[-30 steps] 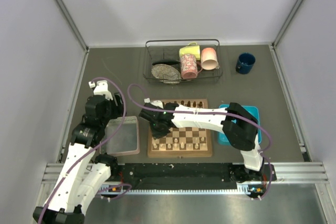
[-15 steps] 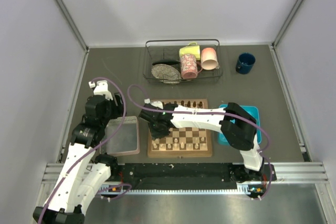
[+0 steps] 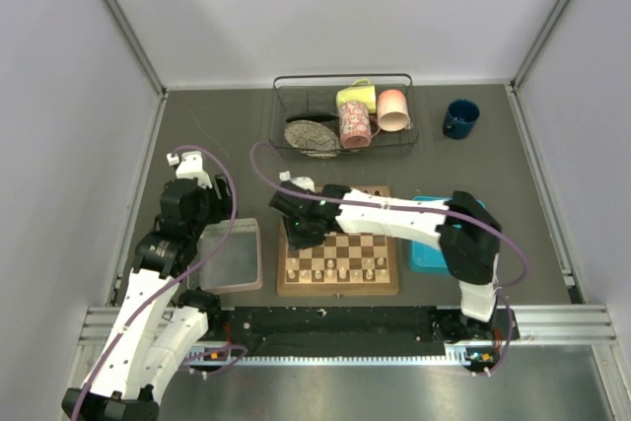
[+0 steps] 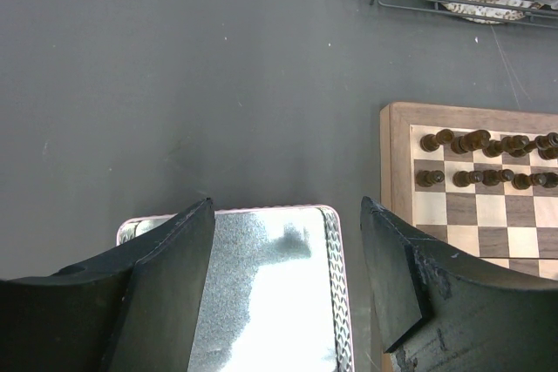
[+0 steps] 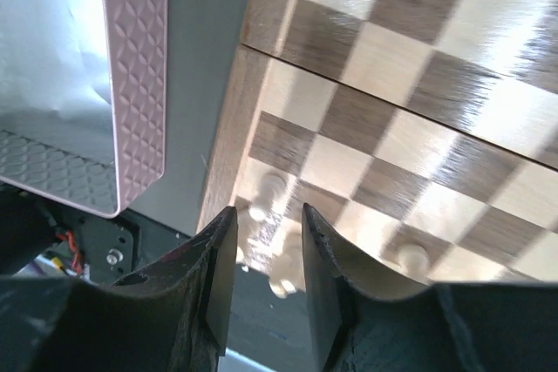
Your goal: Set up the chess pieces on the board
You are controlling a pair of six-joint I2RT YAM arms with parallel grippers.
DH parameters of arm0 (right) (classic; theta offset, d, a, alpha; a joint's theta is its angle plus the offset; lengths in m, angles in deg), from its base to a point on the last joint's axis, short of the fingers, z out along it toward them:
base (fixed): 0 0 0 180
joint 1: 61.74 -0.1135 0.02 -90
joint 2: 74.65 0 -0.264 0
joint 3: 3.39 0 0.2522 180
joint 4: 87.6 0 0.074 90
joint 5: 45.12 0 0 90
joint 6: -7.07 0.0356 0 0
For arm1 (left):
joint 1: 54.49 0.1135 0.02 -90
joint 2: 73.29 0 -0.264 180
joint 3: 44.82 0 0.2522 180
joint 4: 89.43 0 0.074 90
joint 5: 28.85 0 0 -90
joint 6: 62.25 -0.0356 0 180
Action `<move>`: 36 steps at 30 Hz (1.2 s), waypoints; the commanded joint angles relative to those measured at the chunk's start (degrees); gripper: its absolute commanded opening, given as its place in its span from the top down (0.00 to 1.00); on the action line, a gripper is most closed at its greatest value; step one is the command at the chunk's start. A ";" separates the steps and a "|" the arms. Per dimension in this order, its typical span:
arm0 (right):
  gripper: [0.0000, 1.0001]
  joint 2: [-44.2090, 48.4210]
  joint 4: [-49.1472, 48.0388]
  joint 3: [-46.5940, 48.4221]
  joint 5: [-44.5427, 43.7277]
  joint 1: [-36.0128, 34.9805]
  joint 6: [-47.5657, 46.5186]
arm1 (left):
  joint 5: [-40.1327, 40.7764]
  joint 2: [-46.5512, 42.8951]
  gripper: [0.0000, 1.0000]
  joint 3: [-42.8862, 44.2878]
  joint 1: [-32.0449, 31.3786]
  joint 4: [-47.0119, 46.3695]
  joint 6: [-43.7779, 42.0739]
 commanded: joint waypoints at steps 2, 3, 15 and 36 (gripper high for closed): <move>0.64 13.89 -0.41 -5.53 -3.60 5.49 -0.54 | 0.47 -0.76 0.28 -0.35 0.08 -2.06 -0.77; 0.64 17.91 -0.23 -6.77 -4.04 6.46 -0.71 | 0.47 -0.85 0.28 -0.35 0.00 -2.06 -0.77; 0.56 43.25 8.65 -30.85 -7.91 41.33 -4.22 | 0.11 -0.67 0.27 -0.44 -0.44 -2.24 -1.12; 0.60 34.12 -7.95 -40.88 -1.67 61.75 -13.81 | -0.24 -0.58 0.27 -0.61 -0.97 -2.59 -1.29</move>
